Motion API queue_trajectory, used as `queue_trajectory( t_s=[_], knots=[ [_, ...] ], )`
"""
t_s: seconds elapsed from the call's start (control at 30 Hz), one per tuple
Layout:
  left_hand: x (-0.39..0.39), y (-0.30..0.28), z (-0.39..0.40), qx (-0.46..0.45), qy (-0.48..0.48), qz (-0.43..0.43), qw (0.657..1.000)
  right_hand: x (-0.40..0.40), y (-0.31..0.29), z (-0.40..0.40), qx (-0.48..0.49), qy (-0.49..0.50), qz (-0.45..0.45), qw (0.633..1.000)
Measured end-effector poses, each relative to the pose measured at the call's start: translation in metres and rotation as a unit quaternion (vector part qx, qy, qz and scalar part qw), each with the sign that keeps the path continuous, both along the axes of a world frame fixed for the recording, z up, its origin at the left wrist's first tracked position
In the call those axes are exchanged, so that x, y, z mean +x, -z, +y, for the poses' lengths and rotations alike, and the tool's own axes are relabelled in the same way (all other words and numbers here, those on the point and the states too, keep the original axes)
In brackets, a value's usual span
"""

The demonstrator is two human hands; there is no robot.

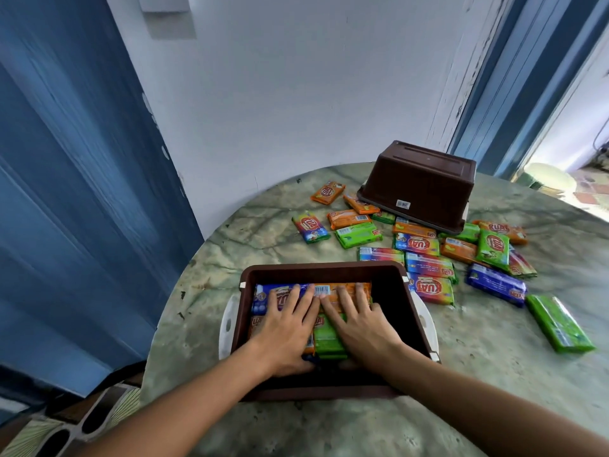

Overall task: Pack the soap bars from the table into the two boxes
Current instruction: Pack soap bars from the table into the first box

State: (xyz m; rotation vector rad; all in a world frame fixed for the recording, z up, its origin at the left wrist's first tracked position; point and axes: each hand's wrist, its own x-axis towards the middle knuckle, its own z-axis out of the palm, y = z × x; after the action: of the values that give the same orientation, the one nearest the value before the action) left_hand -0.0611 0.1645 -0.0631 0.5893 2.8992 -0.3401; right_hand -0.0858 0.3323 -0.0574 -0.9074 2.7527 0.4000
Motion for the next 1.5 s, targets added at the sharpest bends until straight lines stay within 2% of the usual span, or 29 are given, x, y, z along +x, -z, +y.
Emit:
queue_trajectory(
  t_s=[0.1, 0.17, 0.2, 0.27, 0.3, 0.37, 0.4, 0.47, 0.57, 0.67, 0.83, 0.93, 1.13, 1.23, 1.37, 1.5],
  knots=[
    [-0.001, 0.0, -0.001, 0.021, -0.002, -0.003, 1.0, -0.003, -0.004, 0.006, -0.023, -0.003, -0.041, 0.999],
    [-0.001, 0.002, -0.003, 0.064, -0.013, -0.011, 0.998, -0.006, -0.013, 0.012, -0.144, 0.058, -0.133, 0.979],
    [-0.001, 0.003, -0.003, 0.077, -0.012, -0.011, 0.997, -0.008, -0.018, 0.016, -0.251, 0.118, -0.176, 0.944],
    [-0.003, 0.005, -0.004, 0.103, -0.011, 0.003, 0.995, -0.009, -0.029, 0.023, -0.462, 0.266, -0.197, 0.823],
    [-0.003, 0.005, -0.005, 0.109, -0.012, 0.002, 0.994, -0.011, -0.028, 0.026, -0.52, 0.341, -0.207, 0.755],
    [-0.002, 0.007, -0.005, 0.096, -0.023, -0.022, 0.995, -0.016, -0.017, 0.029, -0.573, 0.457, -0.272, 0.624],
    [-0.003, 0.006, -0.004, 0.086, -0.028, -0.03, 0.995, -0.02, -0.009, 0.03, -0.585, 0.49, -0.298, 0.573],
    [-0.003, 0.005, -0.002, 0.078, -0.032, -0.038, 0.996, -0.026, -0.003, 0.028, -0.591, 0.527, -0.319, 0.521],
    [-0.003, 0.004, -0.002, 0.08, -0.028, -0.045, 0.995, -0.028, -0.016, 0.013, -0.591, 0.549, -0.366, 0.465],
    [-0.005, 0.007, -0.005, 0.076, -0.02, -0.038, 0.996, -0.032, -0.017, 0.007, -0.602, 0.541, -0.395, 0.435],
    [-0.006, 0.009, -0.008, 0.079, -0.029, -0.022, 0.996, -0.034, -0.01, 0.022, -0.588, 0.57, -0.398, 0.413],
    [-0.006, 0.011, -0.008, 0.096, -0.024, -0.006, 0.995, -0.032, -0.01, 0.02, -0.579, 0.574, -0.394, 0.424],
    [-0.009, 0.009, 0.002, 0.068, -0.027, -0.001, 0.997, -0.026, -0.011, 0.02, -0.592, 0.554, -0.408, 0.42],
    [-0.007, -0.005, 0.026, 0.069, -0.059, -0.012, 0.996, -0.022, -0.008, 0.024, -0.593, 0.565, -0.383, 0.427],
    [-0.012, -0.01, 0.062, 0.089, 0.018, 0.017, 0.996, -0.018, -0.007, 0.023, -0.6, 0.564, -0.356, 0.443],
    [-0.018, 0.007, 0.06, 0.087, 0.038, 0.023, 0.995, -0.012, -0.004, 0.023, -0.591, 0.567, -0.349, 0.456]
  ],
)
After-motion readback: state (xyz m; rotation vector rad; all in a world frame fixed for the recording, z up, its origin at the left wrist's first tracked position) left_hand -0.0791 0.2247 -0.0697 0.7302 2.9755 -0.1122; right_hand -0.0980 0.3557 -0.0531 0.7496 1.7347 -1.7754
